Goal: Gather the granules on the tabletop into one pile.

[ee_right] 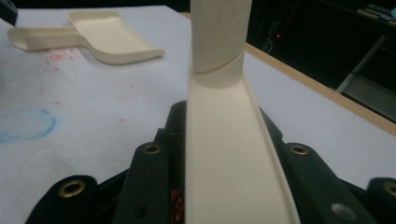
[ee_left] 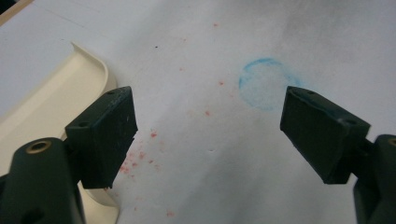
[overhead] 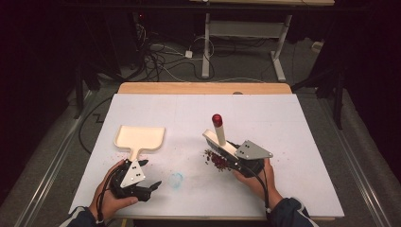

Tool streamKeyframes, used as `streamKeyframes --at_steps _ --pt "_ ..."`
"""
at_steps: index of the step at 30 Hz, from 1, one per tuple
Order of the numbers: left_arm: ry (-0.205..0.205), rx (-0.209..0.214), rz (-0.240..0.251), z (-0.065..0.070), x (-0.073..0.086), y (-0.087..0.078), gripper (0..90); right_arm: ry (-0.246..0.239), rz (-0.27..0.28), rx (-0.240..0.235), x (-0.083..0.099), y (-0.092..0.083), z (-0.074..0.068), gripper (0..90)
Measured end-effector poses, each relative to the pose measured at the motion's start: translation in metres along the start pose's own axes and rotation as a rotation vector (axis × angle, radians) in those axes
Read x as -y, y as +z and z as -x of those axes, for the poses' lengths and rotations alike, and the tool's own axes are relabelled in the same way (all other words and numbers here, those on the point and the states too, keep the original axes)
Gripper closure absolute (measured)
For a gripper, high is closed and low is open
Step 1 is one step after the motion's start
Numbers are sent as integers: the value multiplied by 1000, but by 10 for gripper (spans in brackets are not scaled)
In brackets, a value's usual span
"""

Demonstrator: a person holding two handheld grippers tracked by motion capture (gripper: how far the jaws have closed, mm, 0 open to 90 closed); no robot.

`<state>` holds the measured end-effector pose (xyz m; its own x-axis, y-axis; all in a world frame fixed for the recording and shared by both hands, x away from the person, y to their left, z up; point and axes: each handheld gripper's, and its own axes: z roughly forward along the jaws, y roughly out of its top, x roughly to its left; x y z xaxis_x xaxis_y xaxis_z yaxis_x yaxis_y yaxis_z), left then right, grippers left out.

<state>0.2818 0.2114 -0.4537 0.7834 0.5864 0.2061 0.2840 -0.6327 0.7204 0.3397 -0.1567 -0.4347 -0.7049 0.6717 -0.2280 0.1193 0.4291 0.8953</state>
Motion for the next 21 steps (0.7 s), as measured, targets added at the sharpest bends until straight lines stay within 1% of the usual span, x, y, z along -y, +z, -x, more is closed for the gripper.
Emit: streamKeyframes --at_steps 2,5,8,10,14,16,17,18,20,21 --pt "-1 -1 0 0 0 0 177 9 21 -7 -3 -5 -1 676" --pt "0 -1 -1 0 0 0 177 32 49 -32 -8 -11 -6 677" --pt "-2 -1 -2 0 0 0 177 70 73 -83 -11 -12 -15 676" --pt "-2 0 -4 0 0 1 177 95 78 -131 -12 -8 -21 676" --pt "0 0 -6 0 0 1 177 144 52 -182 -5 10 -35 676" --pt "0 1 -7 0 0 1 177 174 41 -191 -1 20 -40 676" --pt "0 1 -7 0 0 1 177 170 36 -189 2 24 -41 677" --pt "-2 3 -5 0 0 1 177 169 30 -178 4 28 -42 677" --pt "0 3 -6 0 0 1 177 191 22 -155 8 32 -42 677" --pt "0 3 -5 0 0 1 177 188 18 -140 9 33 -40 677"
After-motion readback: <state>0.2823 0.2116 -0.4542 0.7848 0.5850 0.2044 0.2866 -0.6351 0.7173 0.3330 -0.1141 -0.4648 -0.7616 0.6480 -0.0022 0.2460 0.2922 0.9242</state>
